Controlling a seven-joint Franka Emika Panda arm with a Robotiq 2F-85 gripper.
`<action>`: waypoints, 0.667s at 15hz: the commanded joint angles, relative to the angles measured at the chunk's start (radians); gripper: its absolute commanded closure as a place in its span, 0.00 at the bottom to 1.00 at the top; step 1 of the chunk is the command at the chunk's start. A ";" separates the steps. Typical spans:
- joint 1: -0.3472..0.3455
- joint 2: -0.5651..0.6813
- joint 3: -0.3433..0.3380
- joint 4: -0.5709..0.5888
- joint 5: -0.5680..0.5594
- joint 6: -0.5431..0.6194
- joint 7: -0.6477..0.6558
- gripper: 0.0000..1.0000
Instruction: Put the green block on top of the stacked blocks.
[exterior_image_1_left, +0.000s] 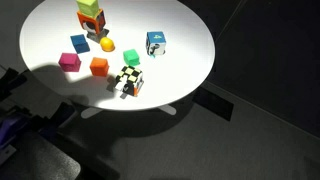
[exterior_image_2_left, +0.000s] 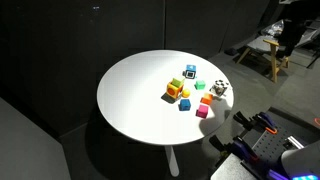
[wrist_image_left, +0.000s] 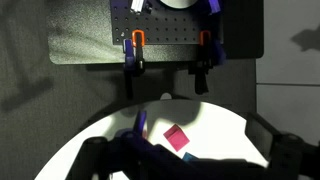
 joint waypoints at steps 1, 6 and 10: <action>-0.022 0.004 0.019 0.003 0.008 -0.002 -0.010 0.00; -0.022 0.004 0.019 0.004 0.008 -0.002 -0.010 0.00; -0.029 0.023 0.040 -0.008 0.004 0.065 0.032 0.00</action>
